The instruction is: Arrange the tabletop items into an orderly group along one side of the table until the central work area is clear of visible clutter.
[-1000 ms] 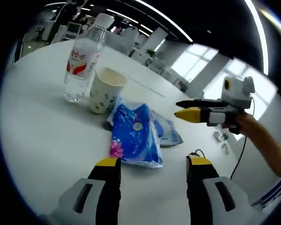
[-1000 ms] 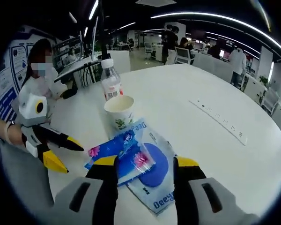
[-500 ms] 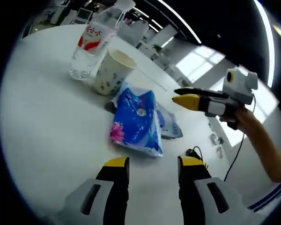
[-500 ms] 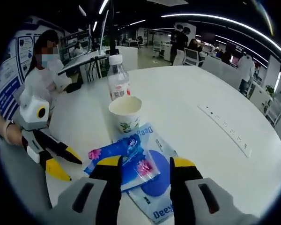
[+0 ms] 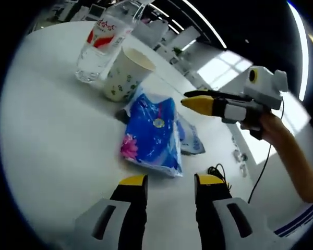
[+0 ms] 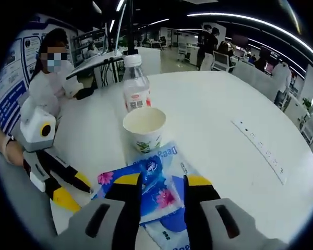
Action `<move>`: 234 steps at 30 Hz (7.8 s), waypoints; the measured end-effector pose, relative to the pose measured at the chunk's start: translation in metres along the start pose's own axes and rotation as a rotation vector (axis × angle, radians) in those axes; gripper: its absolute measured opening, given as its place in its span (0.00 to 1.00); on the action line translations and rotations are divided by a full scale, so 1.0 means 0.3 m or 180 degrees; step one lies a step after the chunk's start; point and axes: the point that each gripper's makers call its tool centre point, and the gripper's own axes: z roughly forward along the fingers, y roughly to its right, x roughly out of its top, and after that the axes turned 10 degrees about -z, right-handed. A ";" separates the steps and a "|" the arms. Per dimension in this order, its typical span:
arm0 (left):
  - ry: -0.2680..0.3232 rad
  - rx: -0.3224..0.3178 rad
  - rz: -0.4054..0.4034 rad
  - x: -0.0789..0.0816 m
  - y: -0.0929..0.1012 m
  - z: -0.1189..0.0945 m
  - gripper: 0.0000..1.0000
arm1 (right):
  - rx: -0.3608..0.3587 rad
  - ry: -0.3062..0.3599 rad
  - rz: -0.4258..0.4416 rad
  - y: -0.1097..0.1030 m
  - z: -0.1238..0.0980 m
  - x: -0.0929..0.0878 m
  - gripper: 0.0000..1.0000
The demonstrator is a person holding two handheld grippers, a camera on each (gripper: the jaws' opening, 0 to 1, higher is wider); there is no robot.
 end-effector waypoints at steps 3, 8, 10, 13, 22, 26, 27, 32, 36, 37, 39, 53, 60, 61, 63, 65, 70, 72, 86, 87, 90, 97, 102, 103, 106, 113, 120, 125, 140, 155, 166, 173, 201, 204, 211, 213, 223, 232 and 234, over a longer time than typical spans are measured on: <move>-0.0006 -0.0018 -0.0010 -0.003 0.010 0.005 0.31 | 0.0039 -0.0038 -0.0012 -0.006 0.016 -0.002 0.25; -0.0008 -0.0028 -0.0072 -0.001 0.004 0.017 0.30 | 0.0064 -0.0055 0.0012 -0.005 0.019 -0.011 0.23; -0.0008 -0.0033 -0.0081 -0.001 0.004 0.019 0.29 | 0.0064 -0.0055 0.0030 0.000 0.021 -0.013 0.21; -0.0015 -0.0026 -0.0110 -0.005 0.000 0.023 0.29 | 0.0087 -0.0080 0.0079 0.002 0.031 -0.021 0.20; 0.0004 -0.0031 -0.0151 0.005 -0.012 0.026 0.27 | 0.0110 -0.0033 0.0060 0.007 0.016 -0.017 0.15; 0.0016 -0.0026 -0.0166 0.006 -0.010 0.026 0.27 | 0.0166 -0.0120 -0.0037 0.020 0.020 -0.038 0.15; 0.0020 -0.0027 -0.0169 0.007 -0.009 0.026 0.26 | 0.0182 -0.0150 -0.0040 0.015 0.017 -0.045 0.15; 0.0032 -0.0026 -0.0188 0.015 -0.017 0.027 0.26 | 0.0232 -0.0244 -0.0144 0.015 0.030 -0.075 0.15; 0.0020 -0.0027 -0.0189 0.009 -0.011 0.025 0.25 | 0.0253 -0.0280 -0.0158 0.023 0.037 -0.084 0.14; 0.0024 -0.0028 -0.0196 0.008 -0.011 0.024 0.25 | 0.0268 -0.0280 -0.0161 0.023 0.040 -0.084 0.14; 0.0027 -0.0026 -0.0213 0.007 -0.011 0.023 0.24 | 0.0298 -0.0291 -0.0139 0.011 0.038 -0.084 0.13; 0.0025 -0.0024 -0.0238 0.016 -0.028 0.024 0.20 | 0.0353 -0.0335 -0.0206 -0.001 0.056 -0.081 0.05; 0.0029 -0.0026 -0.0252 0.023 -0.042 0.023 0.15 | 0.0352 -0.0352 -0.0105 -0.006 0.043 -0.089 0.00; 0.0030 -0.0025 -0.0254 0.023 -0.043 0.023 0.15 | 0.0347 -0.0353 -0.0110 -0.006 0.039 -0.091 0.00; 0.0028 -0.0023 -0.0265 0.019 -0.038 0.022 0.15 | 0.0323 -0.0358 -0.0070 -0.002 0.030 -0.097 0.00; 0.0041 -0.0019 -0.0267 0.021 -0.039 0.020 0.15 | 0.0340 -0.0343 -0.0035 -0.007 0.017 -0.100 0.00; 0.0055 -0.0004 -0.0259 0.021 -0.040 0.018 0.12 | 0.0331 -0.0342 0.0032 -0.002 0.002 -0.118 0.00; 0.0060 0.0005 -0.0237 0.022 -0.042 0.017 0.10 | 0.0330 -0.0345 0.0041 0.000 -0.002 -0.127 0.00; 0.0035 0.0067 -0.0073 0.029 -0.063 0.010 0.00 | 0.0301 -0.0271 0.0238 0.006 -0.043 -0.149 0.00; 0.0046 0.0070 -0.0071 0.032 -0.063 0.009 0.00 | 0.0294 -0.0261 0.0256 0.002 -0.050 -0.151 0.00; 0.0064 0.0083 -0.0018 0.039 -0.061 0.004 0.00 | 0.0260 -0.0207 0.0341 0.002 -0.059 -0.154 0.00; 0.0125 0.0092 0.0109 0.072 -0.057 -0.003 0.00 | 0.0183 -0.0169 0.0430 0.006 -0.092 -0.170 0.00; 0.0146 0.0085 0.0137 0.090 -0.047 -0.003 0.00 | 0.0135 -0.0095 0.0544 0.009 -0.116 -0.174 0.00; 0.0150 0.0089 0.0153 0.094 -0.047 -0.004 0.00 | 0.0122 -0.0084 0.0566 0.006 -0.123 -0.174 0.00; 0.0145 0.0090 0.0194 0.109 -0.044 -0.003 0.00 | 0.0093 -0.0061 0.0625 0.001 -0.135 -0.172 0.00; 0.0135 0.0097 0.0320 0.144 -0.045 0.001 0.00 | 0.0037 -0.0010 0.0747 0.001 -0.153 -0.185 0.00; 0.0125 0.0094 0.0423 0.174 -0.038 0.007 0.00 | -0.0017 0.0062 0.0955 0.000 -0.179 -0.201 0.00; 0.0130 0.0085 0.0474 0.187 -0.021 0.012 0.00 | -0.0052 0.0099 0.1052 -0.002 -0.196 -0.209 0.00; 0.0020 0.0009 0.0682 0.199 0.046 0.057 0.00 | -0.0208 0.0160 0.1309 0.025 -0.266 -0.258 0.00; -0.0172 -0.0145 0.0824 0.171 0.137 0.147 0.00 | -0.0445 0.0222 0.1550 0.035 -0.376 -0.329 0.00; -0.0298 -0.0272 0.0930 0.129 0.228 0.213 0.00 | -0.0642 0.0233 0.1703 0.064 -0.468 -0.399 0.00; -0.0387 -0.0345 0.0998 0.096 0.282 0.247 0.00 | -0.0743 0.0235 0.1776 0.079 -0.517 -0.435 0.00; -0.0603 -0.0557 0.1057 -0.002 0.413 0.375 0.00 | -0.1091 0.0278 0.2128 0.127 -0.659 -0.590 0.00; -0.0597 -0.0570 0.1047 -0.004 0.422 0.387 0.00 | -0.1113 0.0276 0.2147 0.123 -0.666 -0.598 0.00; -0.0601 -0.0611 0.1061 -0.009 0.438 0.420 0.00 | -0.1163 0.0280 0.2209 0.124 -0.687 -0.619 0.00; -0.0627 -0.0611 0.1060 -0.017 0.438 0.431 0.00 | -0.1176 0.0260 0.2219 0.128 -0.692 -0.632 0.00; -0.0688 -0.0614 0.1055 -0.038 0.442 0.470 0.00 | -0.1212 0.0226 0.2325 0.157 -0.689 -0.680 0.00; -0.0751 -0.0575 0.1049 -0.064 0.425 0.496 0.00 | -0.1180 0.0165 0.2420 0.158 -0.669 -0.730 0.00; -0.0755 -0.0572 0.1059 -0.067 0.424 0.498 0.00 | -0.1178 0.0155 0.2429 0.160 -0.666 -0.740 0.00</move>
